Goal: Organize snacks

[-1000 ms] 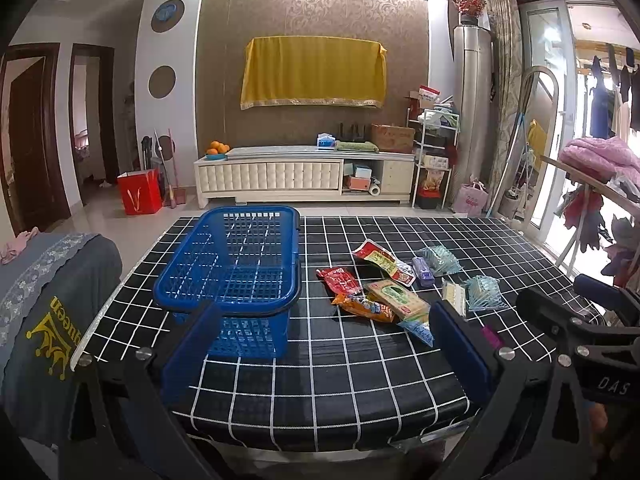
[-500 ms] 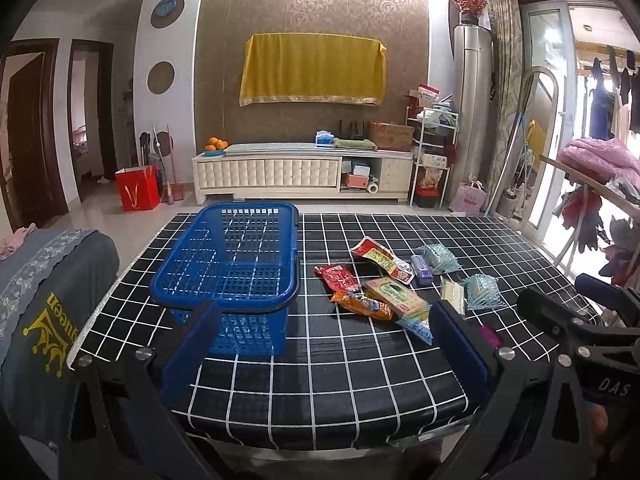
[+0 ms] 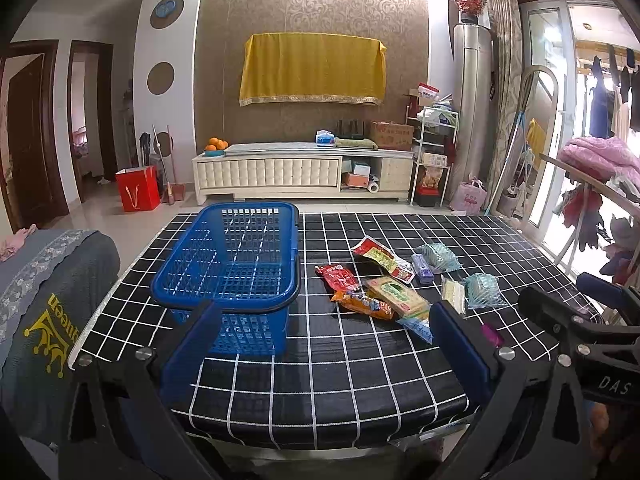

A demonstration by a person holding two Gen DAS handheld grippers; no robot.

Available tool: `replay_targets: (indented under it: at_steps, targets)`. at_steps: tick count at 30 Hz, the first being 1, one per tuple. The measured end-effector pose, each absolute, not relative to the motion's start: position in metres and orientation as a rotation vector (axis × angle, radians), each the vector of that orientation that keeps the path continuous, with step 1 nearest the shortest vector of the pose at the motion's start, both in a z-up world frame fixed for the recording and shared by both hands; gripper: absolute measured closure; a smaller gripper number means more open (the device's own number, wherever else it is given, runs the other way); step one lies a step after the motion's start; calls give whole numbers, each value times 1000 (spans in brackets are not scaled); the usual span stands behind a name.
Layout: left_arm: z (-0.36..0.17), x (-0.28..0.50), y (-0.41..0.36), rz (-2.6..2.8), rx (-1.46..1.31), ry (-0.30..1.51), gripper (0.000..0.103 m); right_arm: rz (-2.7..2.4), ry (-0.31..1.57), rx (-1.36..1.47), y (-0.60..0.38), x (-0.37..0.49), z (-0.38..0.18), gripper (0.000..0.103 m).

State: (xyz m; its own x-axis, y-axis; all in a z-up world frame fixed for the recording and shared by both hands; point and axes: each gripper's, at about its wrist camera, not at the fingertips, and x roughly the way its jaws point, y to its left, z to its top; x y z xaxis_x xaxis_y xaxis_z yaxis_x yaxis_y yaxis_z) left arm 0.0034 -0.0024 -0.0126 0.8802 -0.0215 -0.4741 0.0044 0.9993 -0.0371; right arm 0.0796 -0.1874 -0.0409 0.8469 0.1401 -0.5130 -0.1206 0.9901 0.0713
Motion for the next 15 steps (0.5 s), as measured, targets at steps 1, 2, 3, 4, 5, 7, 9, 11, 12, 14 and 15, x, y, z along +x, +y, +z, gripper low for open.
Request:
replay_targets:
  at_steps: [1,2,3,4,5,7,9,11,12,14,15]
  targets:
    - [-12,3,-3,-13,-34,493,0,138,544,37,-187,79,-41,0]
    - [-12,3,-3,-14,-34,494,0,137,543,36,-188,79,-41,0]
    - [-12,3,-3,-14,-34,494,0,136,542,35,-187,79,-41,0]
    - [-12,3,-3,-13,-34,495,0,136,544,36,-188,80,-41,0]
    - [-12,3,-3,-13,-33,494,0,137,545,37,-188,80,-41,0]
    - [-13,3,-3,-13,-34,495,0,137,545,36,-188,80,-41,0]
    - [-12,5,-4,-12,-29,500,0,134,547,36,-189,81,-41,0]
    - [-12,9,-7,-14,-25,507,0,130,549,42,-191,84,-41,0]
    - [-11,11,-7,-17,-26,509,0,126,549,44,-192,86,-40,0]
    - [-10,19,-10,-27,-31,521,0,113,554,41,-195,92,-39,0]
    - [-8,24,-12,-31,-28,531,0,100,556,36,-197,96,-39,0]
